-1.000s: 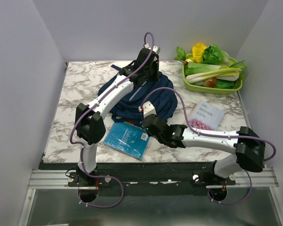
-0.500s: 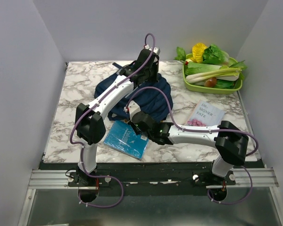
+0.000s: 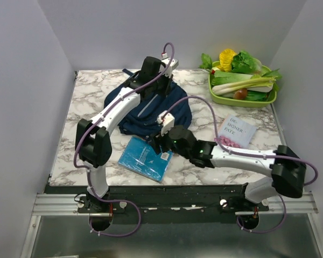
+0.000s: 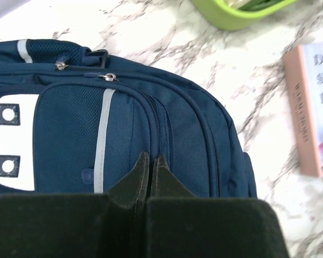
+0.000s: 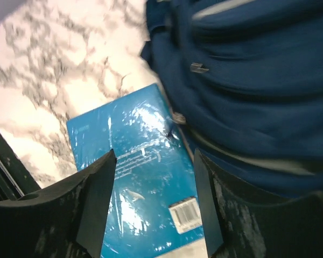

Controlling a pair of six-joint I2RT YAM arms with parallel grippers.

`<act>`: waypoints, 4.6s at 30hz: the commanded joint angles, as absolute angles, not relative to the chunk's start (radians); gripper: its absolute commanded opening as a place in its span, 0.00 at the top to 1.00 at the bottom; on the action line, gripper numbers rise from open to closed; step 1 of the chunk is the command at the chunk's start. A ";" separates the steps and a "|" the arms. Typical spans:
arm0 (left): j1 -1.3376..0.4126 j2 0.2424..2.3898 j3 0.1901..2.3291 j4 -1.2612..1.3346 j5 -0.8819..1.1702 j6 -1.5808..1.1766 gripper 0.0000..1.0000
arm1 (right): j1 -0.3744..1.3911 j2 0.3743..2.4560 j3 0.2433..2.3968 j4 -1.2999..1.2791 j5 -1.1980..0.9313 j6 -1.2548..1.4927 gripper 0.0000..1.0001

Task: Pack the student bag
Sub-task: Unzip the student bag at the center of the board, then adjust the book at the center of the board.

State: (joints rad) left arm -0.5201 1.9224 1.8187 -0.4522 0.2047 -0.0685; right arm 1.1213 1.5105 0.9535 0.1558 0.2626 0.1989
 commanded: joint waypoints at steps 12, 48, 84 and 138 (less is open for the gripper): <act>-0.379 1.640 1.657 -0.397 0.376 0.265 1.00 | 0.744 1.141 0.678 0.046 0.335 0.523 0.16; -0.124 1.450 1.565 -1.018 0.678 0.616 0.39 | 0.810 1.468 0.585 0.281 -0.216 0.675 0.21; -0.078 1.557 0.942 -1.032 0.520 1.118 0.38 | 0.836 1.643 0.722 0.290 0.018 0.592 0.16; -0.549 1.175 0.700 -0.766 0.417 1.313 0.37 | 0.888 1.586 0.635 0.319 -0.127 0.615 0.23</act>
